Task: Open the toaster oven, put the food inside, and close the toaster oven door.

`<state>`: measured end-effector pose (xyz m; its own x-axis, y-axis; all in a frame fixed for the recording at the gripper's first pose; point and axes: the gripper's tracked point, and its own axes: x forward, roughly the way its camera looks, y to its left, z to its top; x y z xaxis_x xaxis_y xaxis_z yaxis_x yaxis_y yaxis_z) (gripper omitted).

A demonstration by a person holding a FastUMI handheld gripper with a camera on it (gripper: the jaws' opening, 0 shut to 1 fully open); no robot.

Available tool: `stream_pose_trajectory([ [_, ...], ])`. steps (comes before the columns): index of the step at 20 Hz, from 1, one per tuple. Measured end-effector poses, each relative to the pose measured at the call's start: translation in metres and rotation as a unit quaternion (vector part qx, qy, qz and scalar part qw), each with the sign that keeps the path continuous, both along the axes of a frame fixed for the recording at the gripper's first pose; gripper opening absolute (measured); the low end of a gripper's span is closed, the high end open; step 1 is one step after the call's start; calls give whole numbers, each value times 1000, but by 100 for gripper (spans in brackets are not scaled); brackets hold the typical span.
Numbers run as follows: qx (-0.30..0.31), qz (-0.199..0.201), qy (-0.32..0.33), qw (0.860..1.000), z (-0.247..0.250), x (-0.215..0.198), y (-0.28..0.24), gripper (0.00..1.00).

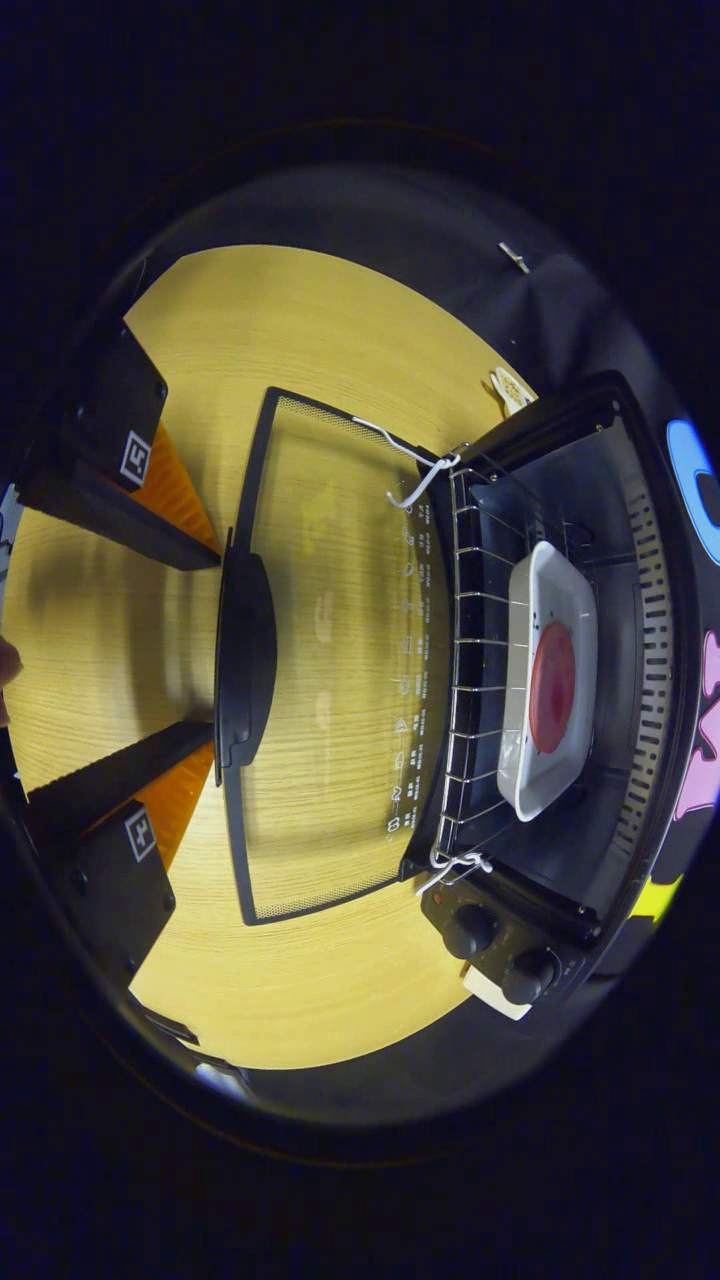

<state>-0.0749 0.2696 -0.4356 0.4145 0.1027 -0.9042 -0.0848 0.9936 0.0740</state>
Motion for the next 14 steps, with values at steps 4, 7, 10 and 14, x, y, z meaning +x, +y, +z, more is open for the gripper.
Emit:
stream_pose_trajectory([
  [4,21,-4,-28,999,13,-1,0,99],
  [7,36,-16,-40,998,27,-3,-2,99],
  [10,48,-17,-62,997,42,-4,-2,99],
  [14,56,-9,-98,994,67,-3,-4,99],
])
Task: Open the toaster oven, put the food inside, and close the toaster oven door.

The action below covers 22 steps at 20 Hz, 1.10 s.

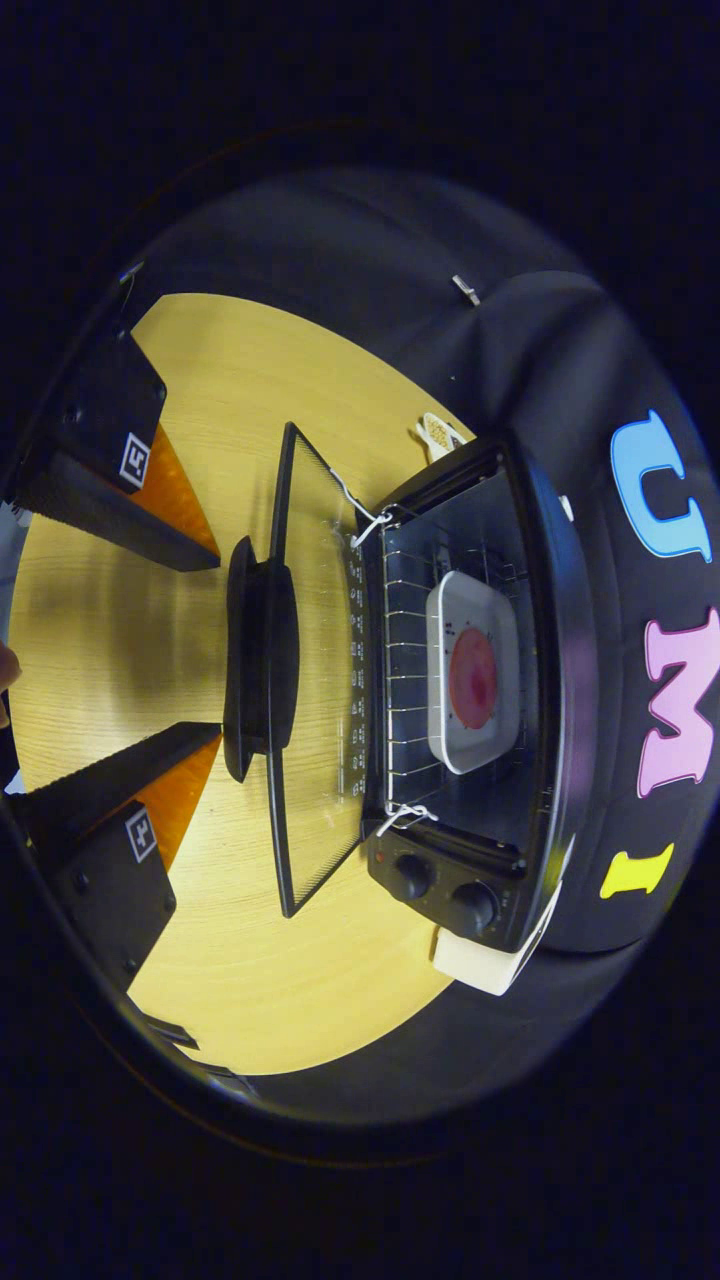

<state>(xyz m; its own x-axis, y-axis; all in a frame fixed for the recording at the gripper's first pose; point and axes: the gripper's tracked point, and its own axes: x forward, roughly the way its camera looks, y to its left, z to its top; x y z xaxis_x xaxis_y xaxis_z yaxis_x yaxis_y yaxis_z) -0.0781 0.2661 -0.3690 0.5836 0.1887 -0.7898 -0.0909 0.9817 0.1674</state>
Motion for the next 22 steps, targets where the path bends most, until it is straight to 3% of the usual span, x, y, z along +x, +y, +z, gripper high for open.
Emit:
stream_pose_trajectory([
  [7,-9,25,-71,997,42,16,0,99],
  [13,-5,15,-120,993,81,43,-8,99],
  [22,-6,28,-235,972,164,49,-46,99],
])
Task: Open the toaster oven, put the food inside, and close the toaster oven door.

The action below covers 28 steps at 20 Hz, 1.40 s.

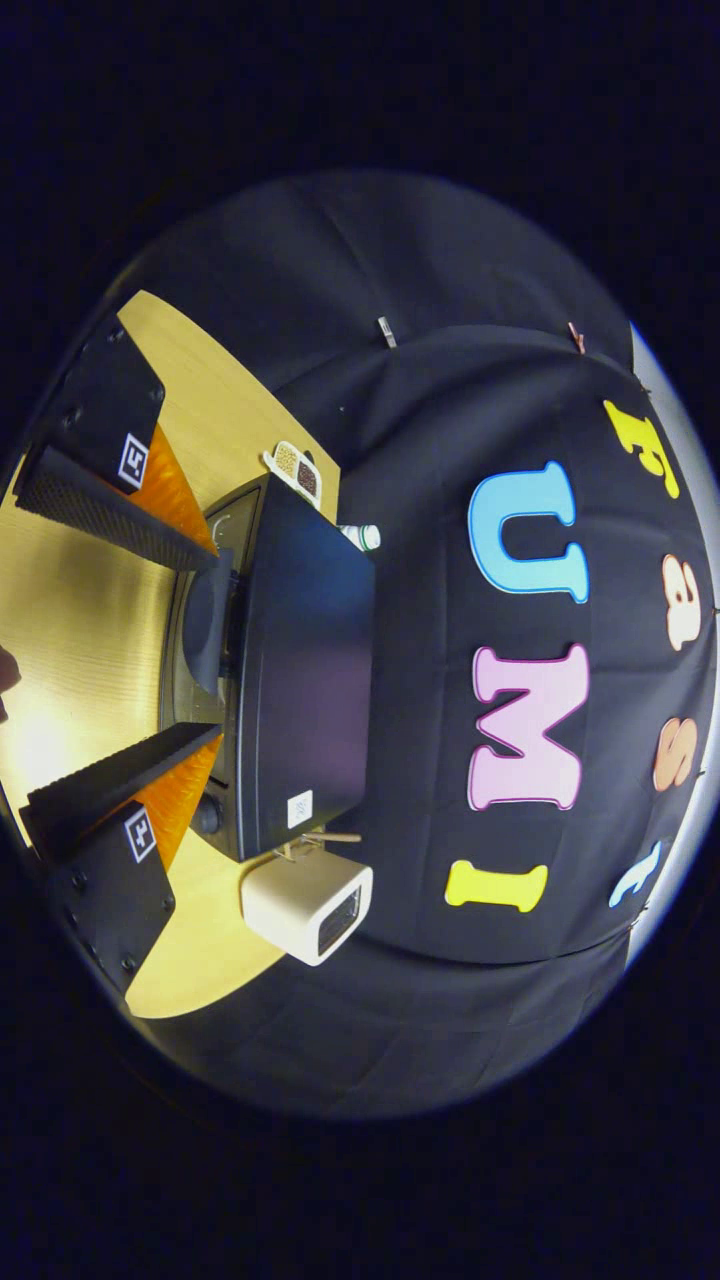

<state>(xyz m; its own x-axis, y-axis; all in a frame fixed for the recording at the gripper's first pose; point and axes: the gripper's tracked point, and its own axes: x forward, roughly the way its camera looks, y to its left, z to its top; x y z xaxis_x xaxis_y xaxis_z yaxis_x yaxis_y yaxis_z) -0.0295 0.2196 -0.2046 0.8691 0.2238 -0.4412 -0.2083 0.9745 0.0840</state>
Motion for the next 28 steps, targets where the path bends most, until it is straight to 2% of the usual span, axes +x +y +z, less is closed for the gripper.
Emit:
stream_pose_trajectory([
  [3,0,4,-28,1000,28,-5,-13,99],
  [13,36,-29,-103,994,116,-5,-71,99],
  [22,57,-54,-159,984,175,-10,-153,98],
  [28,57,-67,-181,980,194,-6,-202,98],
])
